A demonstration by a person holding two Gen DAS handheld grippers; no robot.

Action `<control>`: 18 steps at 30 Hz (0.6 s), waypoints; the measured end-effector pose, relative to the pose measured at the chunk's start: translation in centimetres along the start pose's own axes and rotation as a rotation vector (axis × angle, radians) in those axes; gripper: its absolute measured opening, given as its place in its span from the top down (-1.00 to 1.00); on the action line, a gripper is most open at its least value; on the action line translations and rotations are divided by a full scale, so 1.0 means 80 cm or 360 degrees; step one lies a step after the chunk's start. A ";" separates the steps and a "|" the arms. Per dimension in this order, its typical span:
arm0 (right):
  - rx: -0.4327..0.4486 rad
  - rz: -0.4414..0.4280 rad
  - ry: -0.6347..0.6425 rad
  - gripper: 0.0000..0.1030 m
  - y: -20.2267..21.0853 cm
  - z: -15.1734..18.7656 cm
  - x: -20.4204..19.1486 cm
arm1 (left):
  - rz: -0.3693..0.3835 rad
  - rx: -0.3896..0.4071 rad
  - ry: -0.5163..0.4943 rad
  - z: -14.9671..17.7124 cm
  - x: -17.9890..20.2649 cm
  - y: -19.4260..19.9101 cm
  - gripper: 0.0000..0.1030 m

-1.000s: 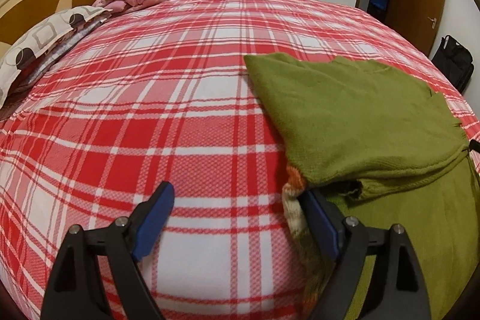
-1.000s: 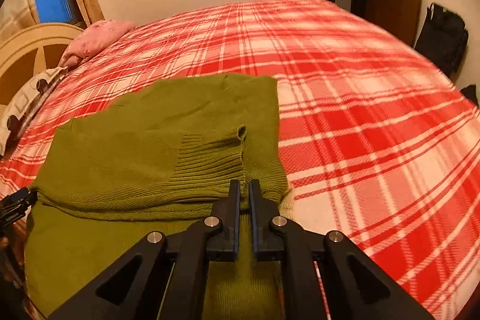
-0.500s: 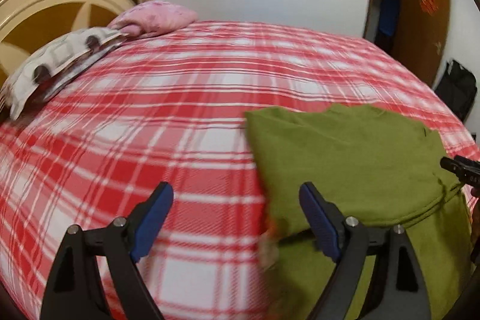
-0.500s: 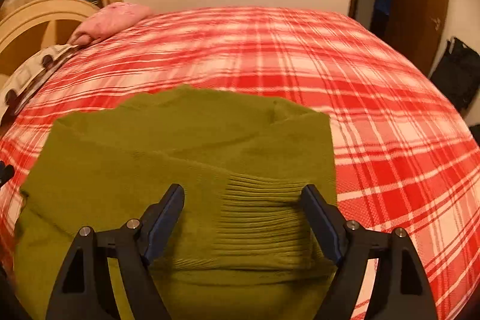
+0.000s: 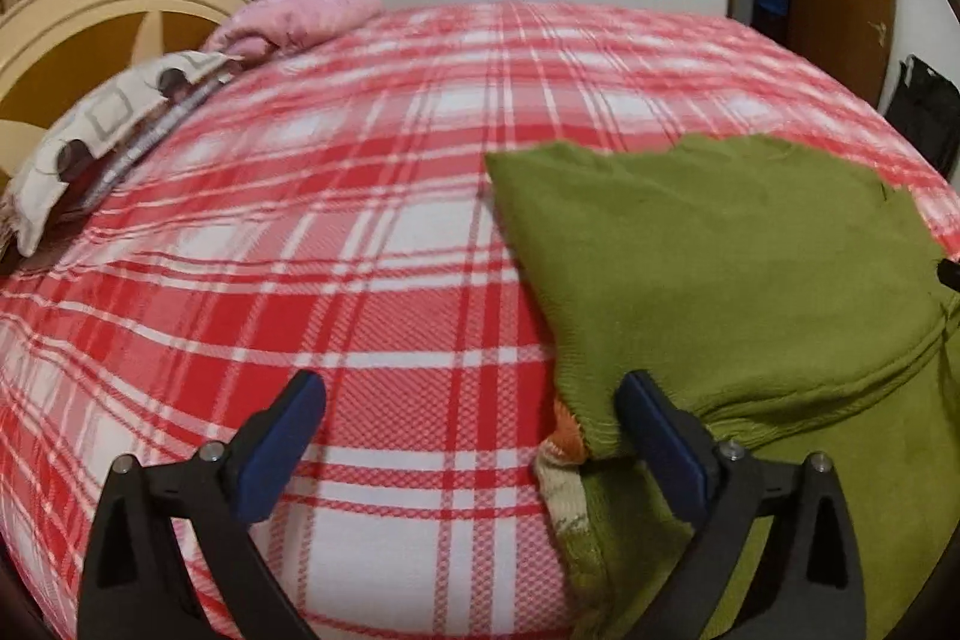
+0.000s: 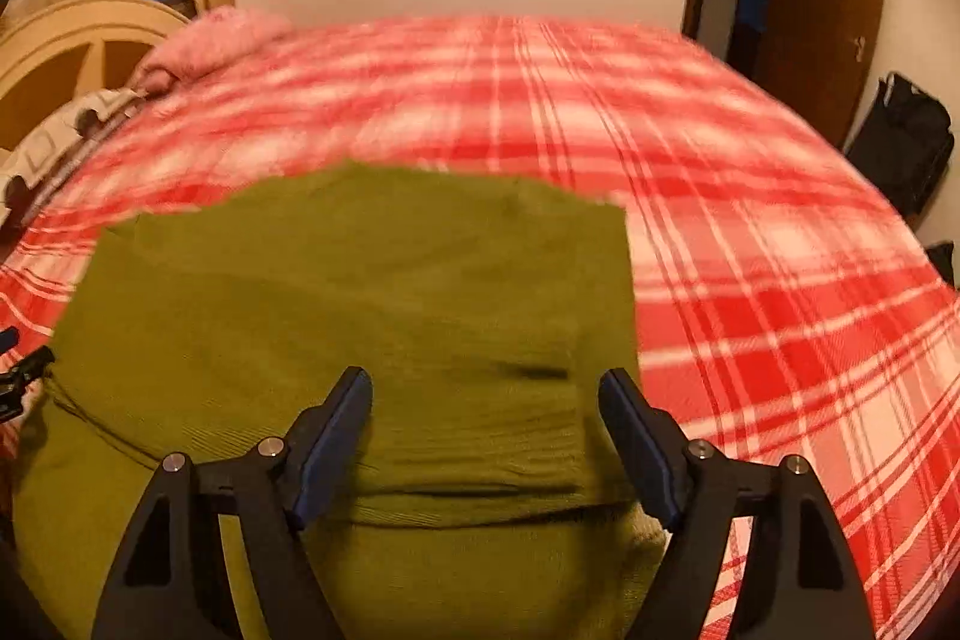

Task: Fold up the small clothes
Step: 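Smooth the cuff flat onto the body and open the right tool, then move both open tools over the green sweater toward its ribbed hem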

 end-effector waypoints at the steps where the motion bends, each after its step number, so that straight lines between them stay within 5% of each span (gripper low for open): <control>1: 0.0021 -0.0034 0.0023 -0.35 0.005 -0.003 -0.008 | 0.0022 0.0014 0.0029 -0.001 0.000 0.004 -0.96; 4: 0.0010 -0.0145 0.0126 -0.25 0.004 -0.009 -0.045 | 0.0067 0.0066 0.0079 -0.012 0.009 0.014 -0.96; 8: -0.0117 -0.0340 0.0172 -0.12 -0.016 -0.002 -0.087 | 0.0059 0.0051 -0.0078 -0.014 0.045 0.009 -0.96; 12: -0.0157 -0.0219 0.0306 -0.11 -0.024 0.028 -0.114 | 0.0035 -0.0082 -0.0185 0.006 0.052 -0.012 -0.96; 18: -0.0155 -0.0164 0.0350 -0.11 -0.004 0.022 -0.125 | 0.0043 -0.0067 -0.0147 0.011 0.045 -0.008 -1.00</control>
Point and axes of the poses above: each gripper's, at about its wrist camera, not at the fingertips, and y roughly against the way its jaws point, x to its right, z to its underside, the point moved 1 cm from there along -y, roughly the way its jaws point, and after that the axes turned 1 degree about y, right-handed, at the moved point
